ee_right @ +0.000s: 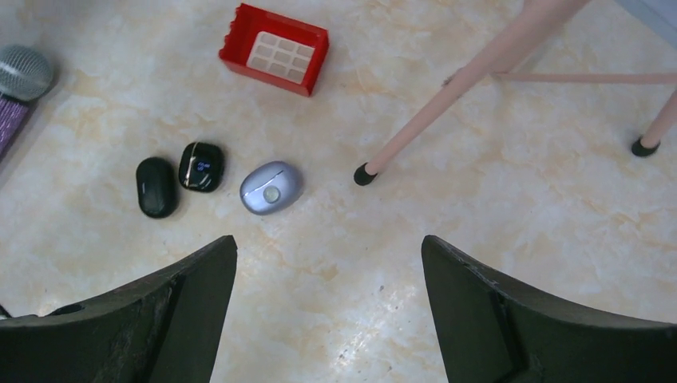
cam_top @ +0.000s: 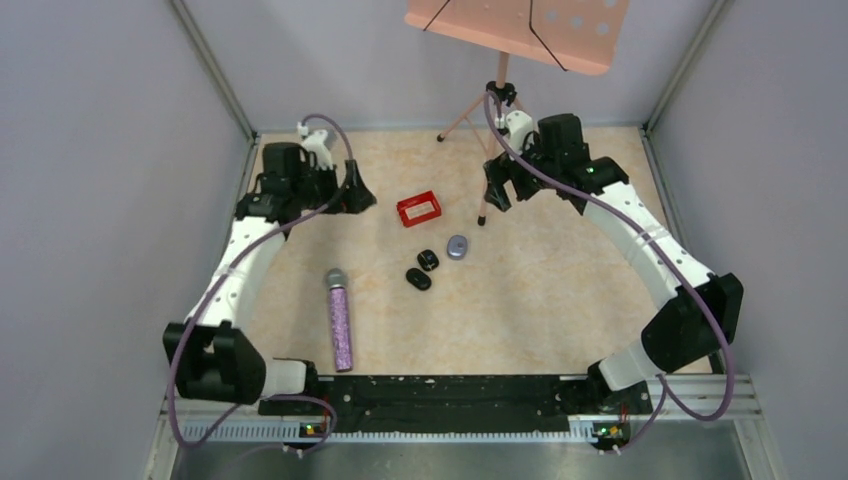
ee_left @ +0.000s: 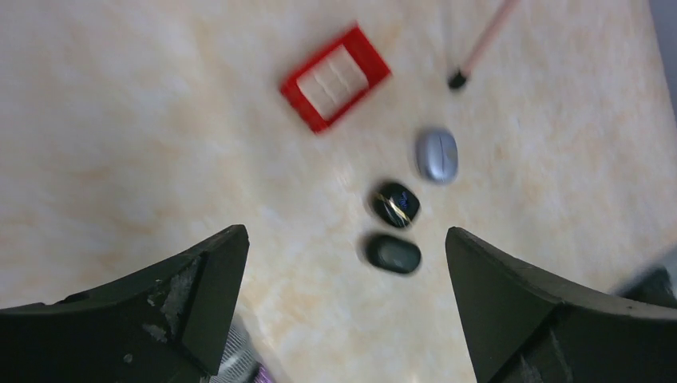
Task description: Insert the wireless bluetooth earbuds into the charging case
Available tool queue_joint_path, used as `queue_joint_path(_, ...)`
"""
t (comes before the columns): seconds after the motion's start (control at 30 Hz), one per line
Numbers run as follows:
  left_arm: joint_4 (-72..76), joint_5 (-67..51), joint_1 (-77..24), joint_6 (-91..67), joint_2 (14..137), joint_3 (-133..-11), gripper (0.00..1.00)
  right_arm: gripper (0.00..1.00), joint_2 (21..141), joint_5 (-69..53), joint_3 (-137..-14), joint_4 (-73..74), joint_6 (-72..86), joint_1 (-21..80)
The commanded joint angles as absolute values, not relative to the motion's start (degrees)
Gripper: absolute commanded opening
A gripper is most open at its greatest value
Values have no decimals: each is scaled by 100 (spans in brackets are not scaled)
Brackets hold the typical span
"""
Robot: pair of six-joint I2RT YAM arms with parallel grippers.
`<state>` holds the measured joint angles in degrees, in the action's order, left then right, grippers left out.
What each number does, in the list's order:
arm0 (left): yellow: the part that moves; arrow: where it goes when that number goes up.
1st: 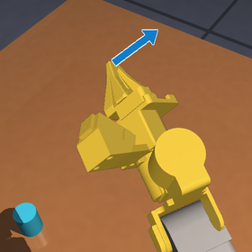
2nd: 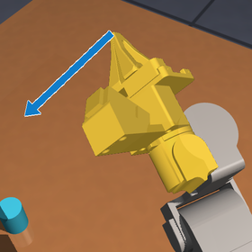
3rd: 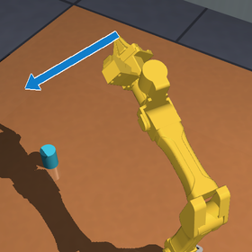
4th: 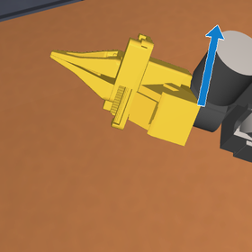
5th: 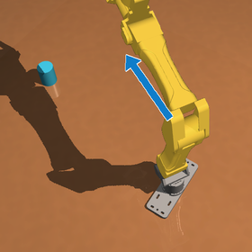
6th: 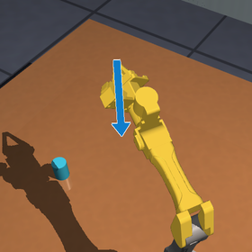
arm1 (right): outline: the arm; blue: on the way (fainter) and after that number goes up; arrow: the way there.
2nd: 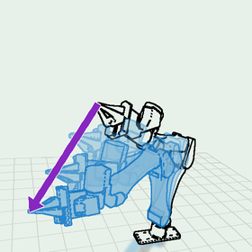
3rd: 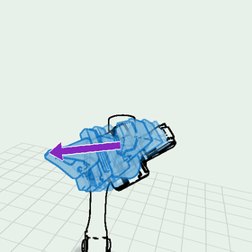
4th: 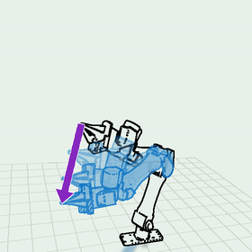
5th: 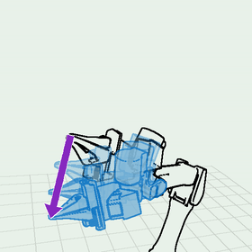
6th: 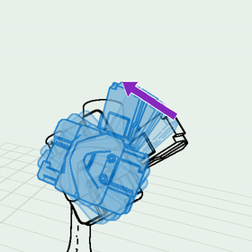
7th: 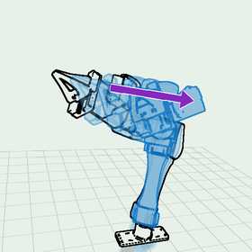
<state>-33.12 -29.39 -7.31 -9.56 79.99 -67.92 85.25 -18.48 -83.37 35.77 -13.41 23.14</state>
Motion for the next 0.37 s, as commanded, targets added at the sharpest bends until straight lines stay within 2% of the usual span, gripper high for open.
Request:
queue_joint_path(0.0,-1621,-1761,-571,-615,7139,-7072,99,85,8629,-788,-8555,2952,-288,2323)
queue_joint_path(0.17,-1308,-1630,-571,-246,7088,-7102,99,85,8600,86,-8568,2909,-43,2331)
queue_joint_path(0.27,-1451,-1967,-571,-369,7121,-7004,99,83,8361,92,-8229,2756,-38,2331)
queue_joint_path(0.33,-1441,-2304,-571,-467,7102,-6872,99,85,8258,31,-8074,2749,-44,2330)
